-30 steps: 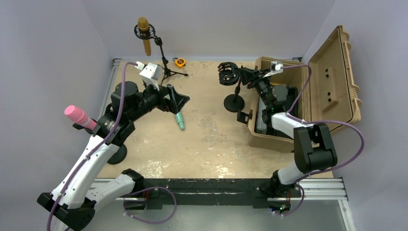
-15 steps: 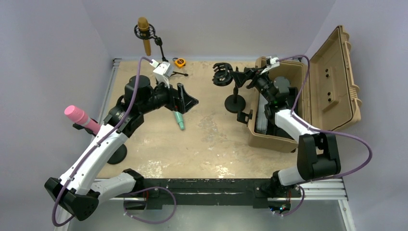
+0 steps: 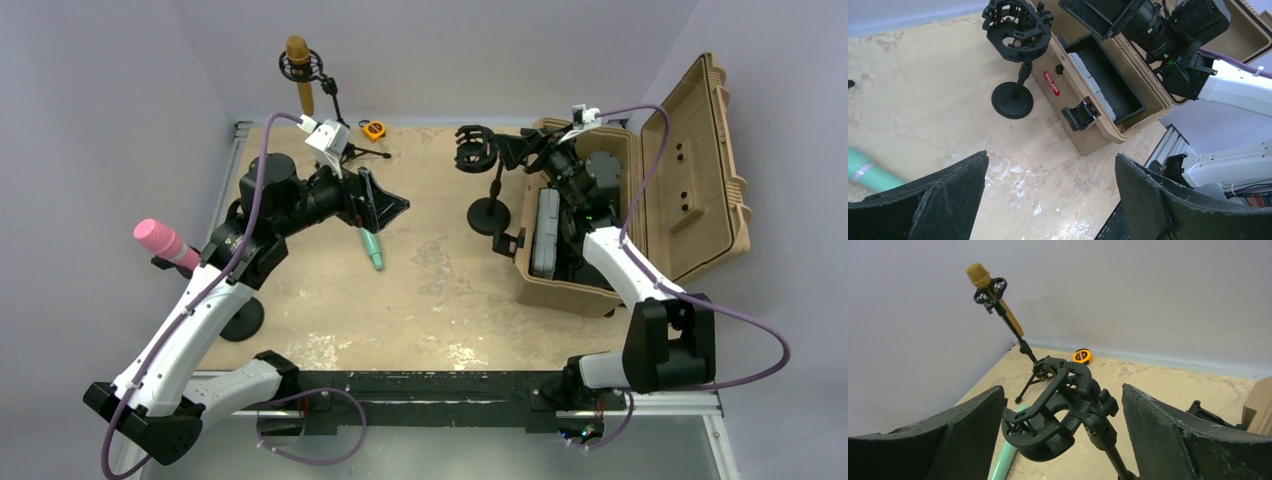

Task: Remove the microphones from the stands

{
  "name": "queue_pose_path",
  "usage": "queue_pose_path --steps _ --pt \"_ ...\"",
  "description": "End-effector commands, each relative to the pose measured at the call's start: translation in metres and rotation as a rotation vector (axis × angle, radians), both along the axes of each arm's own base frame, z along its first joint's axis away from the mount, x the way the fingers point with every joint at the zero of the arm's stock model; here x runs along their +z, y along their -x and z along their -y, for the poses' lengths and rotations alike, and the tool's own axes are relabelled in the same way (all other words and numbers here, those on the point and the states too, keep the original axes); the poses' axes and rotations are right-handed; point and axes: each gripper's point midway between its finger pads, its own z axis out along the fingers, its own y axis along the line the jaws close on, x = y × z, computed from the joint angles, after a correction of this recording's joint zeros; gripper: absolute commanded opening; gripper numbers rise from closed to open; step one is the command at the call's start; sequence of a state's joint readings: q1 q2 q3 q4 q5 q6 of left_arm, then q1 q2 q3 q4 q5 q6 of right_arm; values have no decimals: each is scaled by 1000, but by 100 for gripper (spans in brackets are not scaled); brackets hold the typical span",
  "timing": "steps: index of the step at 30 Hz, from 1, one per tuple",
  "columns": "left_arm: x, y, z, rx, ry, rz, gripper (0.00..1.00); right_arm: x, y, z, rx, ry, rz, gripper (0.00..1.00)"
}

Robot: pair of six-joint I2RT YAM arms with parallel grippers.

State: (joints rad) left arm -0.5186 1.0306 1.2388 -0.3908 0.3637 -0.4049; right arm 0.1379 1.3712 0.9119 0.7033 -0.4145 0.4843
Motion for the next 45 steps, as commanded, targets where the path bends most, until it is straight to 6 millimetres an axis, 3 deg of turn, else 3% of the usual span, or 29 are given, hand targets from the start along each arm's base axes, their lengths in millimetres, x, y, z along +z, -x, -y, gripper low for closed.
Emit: queue_pose_path --steps 1,9,13,18,23,29,34,45 --pt "23 4 -1 -22 -11 83 95 24 2 13 -41 -58 11 81" --pt "6 4 -9 -2 -59 101 94 2 0 8 8 -49 -27 56" --pt "-3 4 -10 -1 -74 98 94 -14 -1 5 27 -43 -47 55" --pt "-7 5 -9 -9 -75 92 95 -42 -11 6 13 -35 -95 51" --pt "-10 7 -11 -5 -81 93 94 -72 -20 13 -42 -28 -142 37" --pt "-11 7 -13 -1 -86 97 94 -121 -22 24 -106 12 -249 21" --pt "-12 8 -12 -7 -85 93 94 -150 -14 25 -104 16 -314 20" --pt "-12 10 -10 -22 -76 88 94 -183 -3 35 -162 25 -401 19"
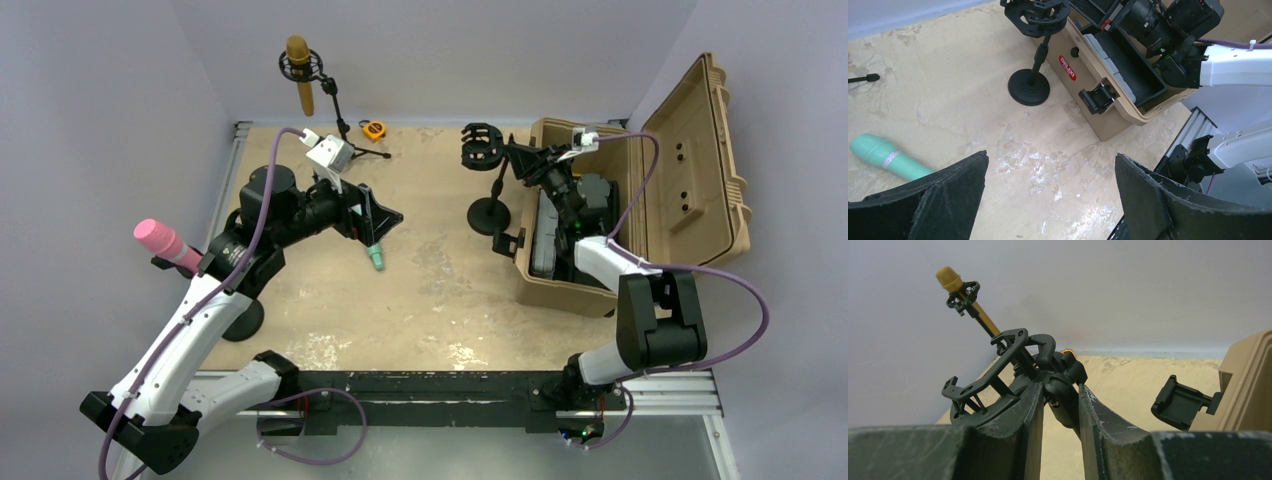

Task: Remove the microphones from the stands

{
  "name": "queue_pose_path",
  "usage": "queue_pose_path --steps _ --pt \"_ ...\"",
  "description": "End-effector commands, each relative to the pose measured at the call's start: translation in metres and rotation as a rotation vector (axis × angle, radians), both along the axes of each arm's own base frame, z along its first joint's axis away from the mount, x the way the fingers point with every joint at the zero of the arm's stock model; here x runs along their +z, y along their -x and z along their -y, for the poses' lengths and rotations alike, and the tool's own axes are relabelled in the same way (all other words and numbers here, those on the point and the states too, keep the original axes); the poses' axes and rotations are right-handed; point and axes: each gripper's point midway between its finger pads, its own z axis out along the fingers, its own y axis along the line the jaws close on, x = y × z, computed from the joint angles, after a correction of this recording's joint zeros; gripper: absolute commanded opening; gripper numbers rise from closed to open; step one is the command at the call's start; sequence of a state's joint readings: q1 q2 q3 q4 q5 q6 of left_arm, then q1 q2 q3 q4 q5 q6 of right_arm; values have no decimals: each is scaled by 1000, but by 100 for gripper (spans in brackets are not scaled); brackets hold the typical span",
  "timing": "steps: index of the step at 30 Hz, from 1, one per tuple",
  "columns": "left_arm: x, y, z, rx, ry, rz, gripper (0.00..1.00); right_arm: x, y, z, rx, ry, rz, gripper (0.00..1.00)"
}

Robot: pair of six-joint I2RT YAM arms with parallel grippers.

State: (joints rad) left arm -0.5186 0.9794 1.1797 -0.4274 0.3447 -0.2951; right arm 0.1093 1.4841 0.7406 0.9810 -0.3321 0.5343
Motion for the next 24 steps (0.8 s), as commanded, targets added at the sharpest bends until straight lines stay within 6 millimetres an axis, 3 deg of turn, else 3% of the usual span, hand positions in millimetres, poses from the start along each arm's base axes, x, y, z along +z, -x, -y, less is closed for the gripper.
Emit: queue_pose_path --steps 1,5,15,19,24 --pt "9 4 3 -25 20 39 95 -124 13 10 -47 66 -379 19" --pt "10 5 3 -25 22 42 94 -130 16 0 -48 68 -399 19" --pt "14 10 2 -34 35 48 94 -136 19 18 -160 93 -437 20" --pt "18 14 3 -49 49 57 94 -124 18 7 -210 89 -435 21" --pt "22 18 5 -70 62 58 94 -128 19 0 -260 82 -460 22"
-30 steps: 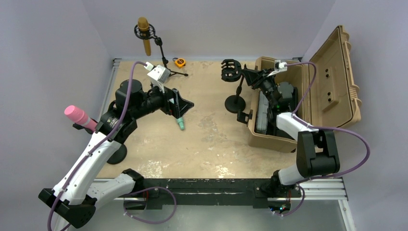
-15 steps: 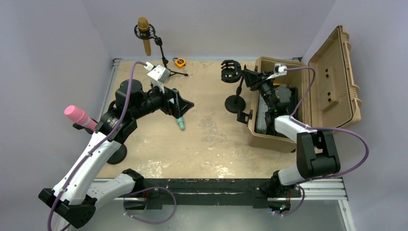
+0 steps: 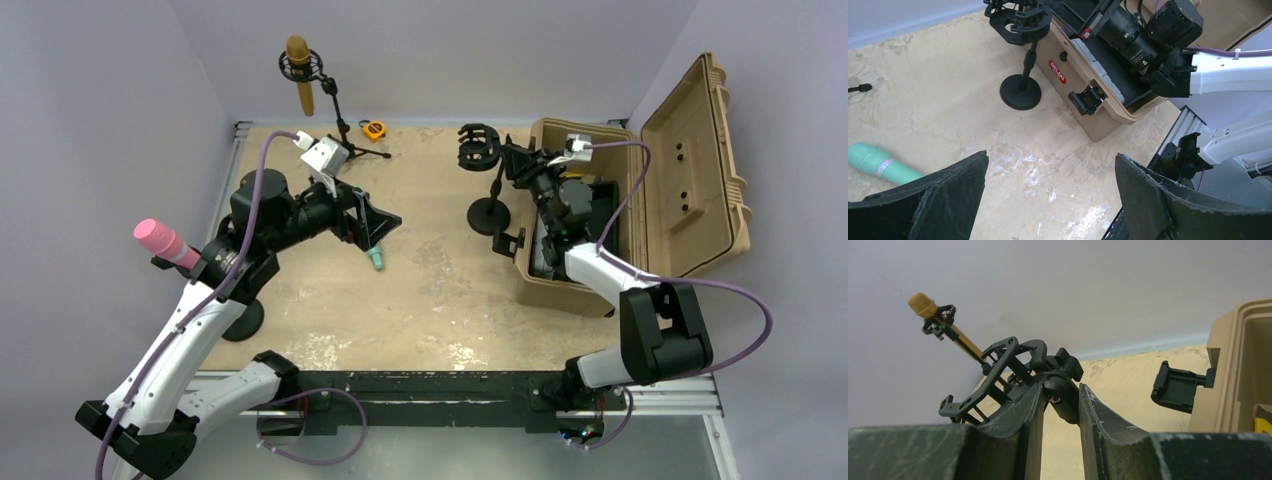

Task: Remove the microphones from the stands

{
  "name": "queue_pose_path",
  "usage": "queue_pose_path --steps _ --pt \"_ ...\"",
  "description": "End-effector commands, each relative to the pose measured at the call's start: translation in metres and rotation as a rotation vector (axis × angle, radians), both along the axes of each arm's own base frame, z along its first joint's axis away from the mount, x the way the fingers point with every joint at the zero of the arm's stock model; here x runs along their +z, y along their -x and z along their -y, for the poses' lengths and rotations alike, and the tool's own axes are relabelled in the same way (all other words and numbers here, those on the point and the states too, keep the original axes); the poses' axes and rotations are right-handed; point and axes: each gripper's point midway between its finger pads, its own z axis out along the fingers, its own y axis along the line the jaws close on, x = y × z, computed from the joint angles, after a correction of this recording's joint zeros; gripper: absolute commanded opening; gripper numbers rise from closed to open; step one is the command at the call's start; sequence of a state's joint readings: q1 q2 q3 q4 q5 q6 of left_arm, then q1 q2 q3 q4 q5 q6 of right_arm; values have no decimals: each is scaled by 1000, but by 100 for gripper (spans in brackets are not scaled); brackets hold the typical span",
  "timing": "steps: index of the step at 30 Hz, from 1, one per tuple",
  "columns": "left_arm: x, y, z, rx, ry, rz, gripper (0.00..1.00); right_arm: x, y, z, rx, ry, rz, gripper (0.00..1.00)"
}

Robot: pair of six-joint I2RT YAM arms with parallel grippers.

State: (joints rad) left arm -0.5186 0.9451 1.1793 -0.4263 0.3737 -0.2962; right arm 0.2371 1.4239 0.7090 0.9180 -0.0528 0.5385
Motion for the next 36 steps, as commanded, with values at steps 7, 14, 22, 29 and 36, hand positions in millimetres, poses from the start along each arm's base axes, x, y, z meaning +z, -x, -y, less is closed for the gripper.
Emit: queue_pose_path --steps 7,14,22,29,36 --pt "13 11 11 -75 63 19 94 -134 18 5 -151 84 -471 23" --pt "15 13 10 -77 67 26 94 -65 25 -16 -64 41 -322 45" --pt "13 10 7 -53 49 33 94 59 9 -14 18 44 -84 69" --pt "16 15 8 -76 56 33 94 107 6 4 -22 2 -12 73" --pt "19 17 7 -77 61 41 94 103 14 -4 -123 -283 -76 68"
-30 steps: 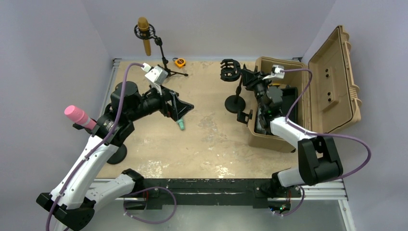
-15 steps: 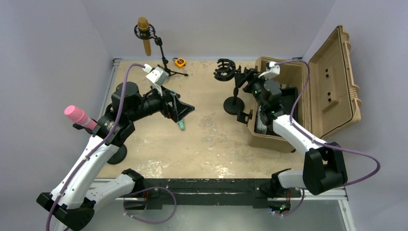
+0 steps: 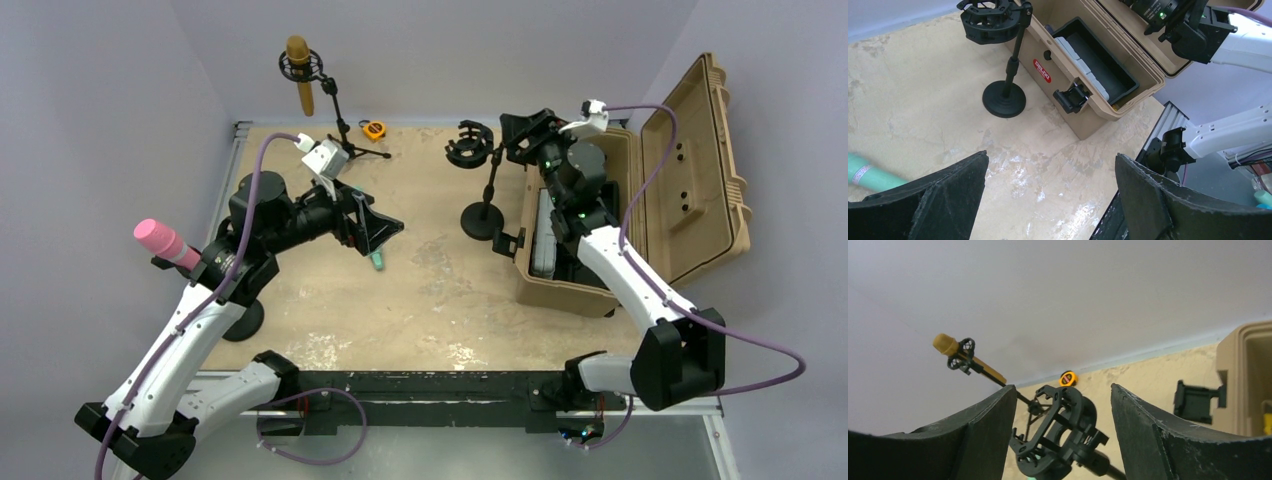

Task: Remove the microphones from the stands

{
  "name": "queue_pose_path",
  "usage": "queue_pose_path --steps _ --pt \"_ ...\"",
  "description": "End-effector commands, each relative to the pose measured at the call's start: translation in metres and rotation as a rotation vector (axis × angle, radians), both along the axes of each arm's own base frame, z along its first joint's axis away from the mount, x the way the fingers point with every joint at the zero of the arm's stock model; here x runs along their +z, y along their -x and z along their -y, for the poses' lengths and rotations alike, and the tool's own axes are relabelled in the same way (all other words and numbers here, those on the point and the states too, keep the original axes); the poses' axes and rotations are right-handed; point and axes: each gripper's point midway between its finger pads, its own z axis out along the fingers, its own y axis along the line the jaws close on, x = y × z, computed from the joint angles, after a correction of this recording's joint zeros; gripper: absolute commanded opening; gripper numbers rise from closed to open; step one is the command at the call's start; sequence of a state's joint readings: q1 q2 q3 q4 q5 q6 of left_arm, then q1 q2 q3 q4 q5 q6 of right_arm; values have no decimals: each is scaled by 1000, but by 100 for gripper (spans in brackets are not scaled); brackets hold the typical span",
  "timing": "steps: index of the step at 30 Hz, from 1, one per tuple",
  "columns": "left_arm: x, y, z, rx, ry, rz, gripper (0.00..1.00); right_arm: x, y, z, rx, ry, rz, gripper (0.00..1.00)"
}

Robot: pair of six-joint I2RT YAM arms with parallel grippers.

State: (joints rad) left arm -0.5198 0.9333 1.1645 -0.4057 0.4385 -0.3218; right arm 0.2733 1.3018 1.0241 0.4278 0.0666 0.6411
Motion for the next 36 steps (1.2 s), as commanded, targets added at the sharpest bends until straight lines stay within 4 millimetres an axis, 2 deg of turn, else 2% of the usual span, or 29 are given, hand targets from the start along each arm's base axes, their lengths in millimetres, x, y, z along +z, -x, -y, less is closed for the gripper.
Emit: queue_pose_path --steps 1,3,5,8,14,20,23,26,29,36 --pt "16 6 0 -14 28 52 94 16 13 0 -99 -210 13 68" --pt "16 6 1 -18 29 51 94 15 8 9 -158 -237 0 65" --pt "15 5 1 -18 29 50 94 12 -1 10 -187 -238 -28 62" --pt "14 5 1 -18 28 47 94 -4 -12 10 -240 -237 -87 60" --pt "14 4 1 -16 26 47 94 -10 -15 -2 -259 -211 -111 56" --pt "13 4 3 -22 27 42 94 -35 -15 -3 -295 -195 -164 53" --pt "12 4 3 -23 27 38 94 -66 -18 0 -334 -162 -207 49" --pt "13 4 3 -23 28 42 94 -109 -21 0 -370 -101 -289 43" --pt "13 4 3 -24 28 43 94 -144 -14 -7 -379 -38 -350 41" --pt "14 5 2 -25 30 46 94 -207 5 -8 -422 73 -479 41"
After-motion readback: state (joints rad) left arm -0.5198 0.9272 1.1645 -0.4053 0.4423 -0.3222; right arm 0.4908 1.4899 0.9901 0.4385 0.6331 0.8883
